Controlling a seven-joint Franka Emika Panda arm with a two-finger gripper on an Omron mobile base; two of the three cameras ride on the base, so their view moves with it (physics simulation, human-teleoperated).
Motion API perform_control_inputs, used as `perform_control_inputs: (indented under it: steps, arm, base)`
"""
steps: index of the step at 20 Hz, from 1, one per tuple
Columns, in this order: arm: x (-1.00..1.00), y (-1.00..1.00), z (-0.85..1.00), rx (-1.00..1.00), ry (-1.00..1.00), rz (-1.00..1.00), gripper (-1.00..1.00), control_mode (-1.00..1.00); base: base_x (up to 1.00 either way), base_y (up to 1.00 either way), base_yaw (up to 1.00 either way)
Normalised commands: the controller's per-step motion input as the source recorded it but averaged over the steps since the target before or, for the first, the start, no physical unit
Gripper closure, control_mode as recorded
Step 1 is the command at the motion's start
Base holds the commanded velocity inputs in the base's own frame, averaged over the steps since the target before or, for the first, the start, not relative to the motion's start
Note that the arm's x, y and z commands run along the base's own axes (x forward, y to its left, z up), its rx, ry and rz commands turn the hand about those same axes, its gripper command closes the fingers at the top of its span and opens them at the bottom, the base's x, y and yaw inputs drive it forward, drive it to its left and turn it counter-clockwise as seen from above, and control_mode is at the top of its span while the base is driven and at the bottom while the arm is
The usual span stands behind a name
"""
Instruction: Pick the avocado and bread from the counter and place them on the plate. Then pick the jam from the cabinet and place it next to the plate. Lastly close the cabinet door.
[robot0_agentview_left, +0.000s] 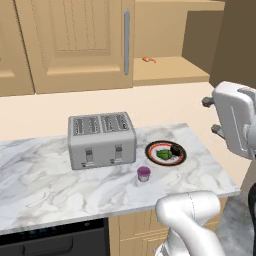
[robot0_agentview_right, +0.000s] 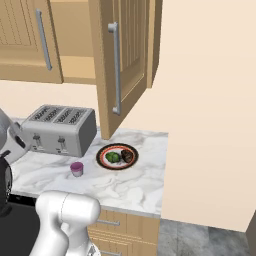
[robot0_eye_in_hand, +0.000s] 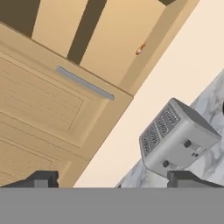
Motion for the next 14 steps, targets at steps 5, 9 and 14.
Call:
perform_control_inputs:
  steps: [5,9,14]
  arm:
    - [-0.13,-0.33,-0.02,0.01,-0.06,-0.01,-1.0,-1.0]
    - [-0.14,-0.38,0.0,0.09,0.0,-0.06,-1.0,-1.0]
    - [-0.27,-0.44,0.0,0.11,0.0,-0.07,-1.0,-1.0]
  base:
    - [0.0,0.0,0.0]
    - [0.0,0.0,0.0]
    - [0.0,0.0,0.0]
